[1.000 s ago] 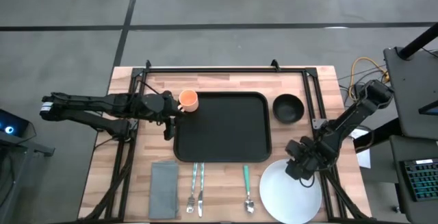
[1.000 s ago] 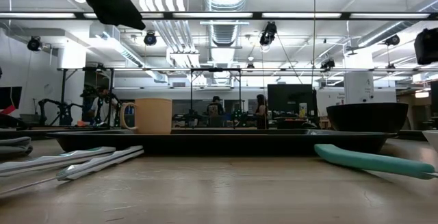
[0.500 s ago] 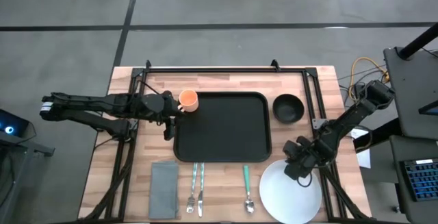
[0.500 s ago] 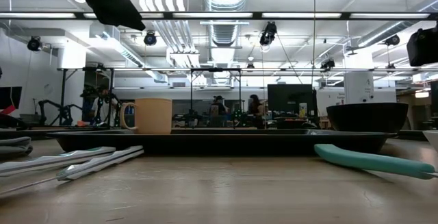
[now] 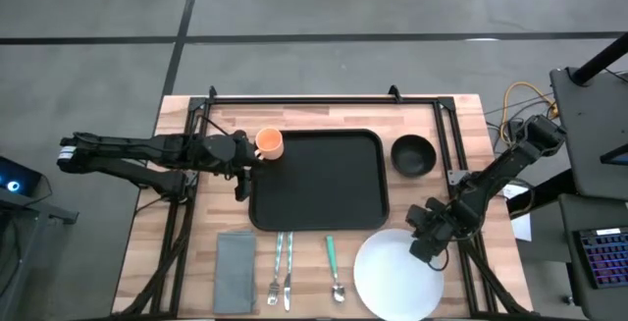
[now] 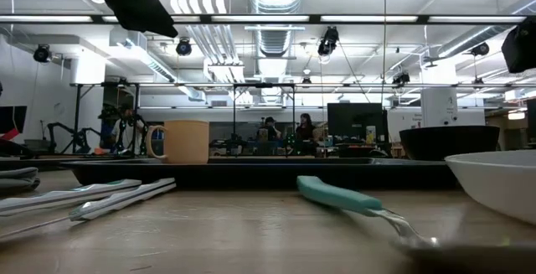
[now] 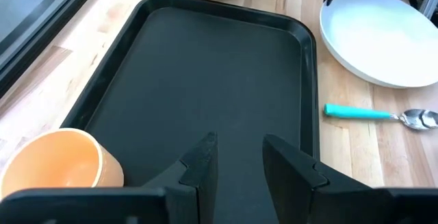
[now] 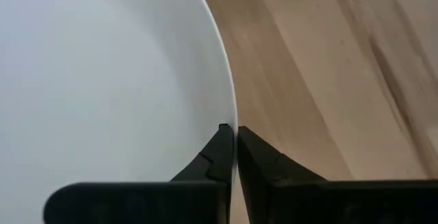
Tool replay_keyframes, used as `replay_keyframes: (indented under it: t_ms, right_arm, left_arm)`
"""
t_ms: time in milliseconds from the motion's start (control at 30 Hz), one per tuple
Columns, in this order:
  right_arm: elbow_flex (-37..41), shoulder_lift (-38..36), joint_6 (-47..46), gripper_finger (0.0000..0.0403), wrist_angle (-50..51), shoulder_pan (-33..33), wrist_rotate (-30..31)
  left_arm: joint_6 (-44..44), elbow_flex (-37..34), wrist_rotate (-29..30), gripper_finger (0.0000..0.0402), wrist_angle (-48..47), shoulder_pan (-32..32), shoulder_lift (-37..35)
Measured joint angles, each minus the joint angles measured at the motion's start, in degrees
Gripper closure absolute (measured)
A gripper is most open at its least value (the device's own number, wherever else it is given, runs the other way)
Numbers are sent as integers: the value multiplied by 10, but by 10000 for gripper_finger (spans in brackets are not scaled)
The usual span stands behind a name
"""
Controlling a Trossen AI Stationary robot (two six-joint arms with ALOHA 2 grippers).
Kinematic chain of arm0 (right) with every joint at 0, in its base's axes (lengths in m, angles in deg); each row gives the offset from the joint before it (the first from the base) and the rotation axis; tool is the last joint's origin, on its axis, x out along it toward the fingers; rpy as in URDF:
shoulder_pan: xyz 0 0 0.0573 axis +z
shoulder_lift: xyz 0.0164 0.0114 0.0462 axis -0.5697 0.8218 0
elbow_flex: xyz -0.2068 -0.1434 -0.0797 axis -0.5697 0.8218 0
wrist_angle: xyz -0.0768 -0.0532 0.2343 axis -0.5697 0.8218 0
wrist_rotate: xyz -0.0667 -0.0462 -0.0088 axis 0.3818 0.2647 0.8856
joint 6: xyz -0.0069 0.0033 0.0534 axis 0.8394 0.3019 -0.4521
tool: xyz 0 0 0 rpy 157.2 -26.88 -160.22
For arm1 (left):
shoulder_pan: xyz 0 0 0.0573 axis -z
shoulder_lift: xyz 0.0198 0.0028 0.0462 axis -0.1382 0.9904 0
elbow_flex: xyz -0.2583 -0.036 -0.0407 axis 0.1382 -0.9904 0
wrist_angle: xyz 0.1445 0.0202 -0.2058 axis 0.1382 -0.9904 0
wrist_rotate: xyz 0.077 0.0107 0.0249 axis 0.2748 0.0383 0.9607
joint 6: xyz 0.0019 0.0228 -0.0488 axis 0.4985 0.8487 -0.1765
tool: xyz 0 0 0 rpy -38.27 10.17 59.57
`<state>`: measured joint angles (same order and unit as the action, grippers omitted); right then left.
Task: Set up tray
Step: Put the white plate on the black serving tray to the bottom right of the orange mug
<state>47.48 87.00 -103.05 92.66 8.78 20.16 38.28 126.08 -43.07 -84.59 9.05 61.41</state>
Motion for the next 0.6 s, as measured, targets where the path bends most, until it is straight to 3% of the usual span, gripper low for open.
replay_keyframes:
  t_ms: [233,600]
  right_arm:
    - [-62,-6,3,395,96,2,-28]
    - [-199,-42,-10,395,220,2,-23]
  left_arm:
    - [0,-5,0,306,3,0,0]
    - [0,-25,0,306,23,0,0]
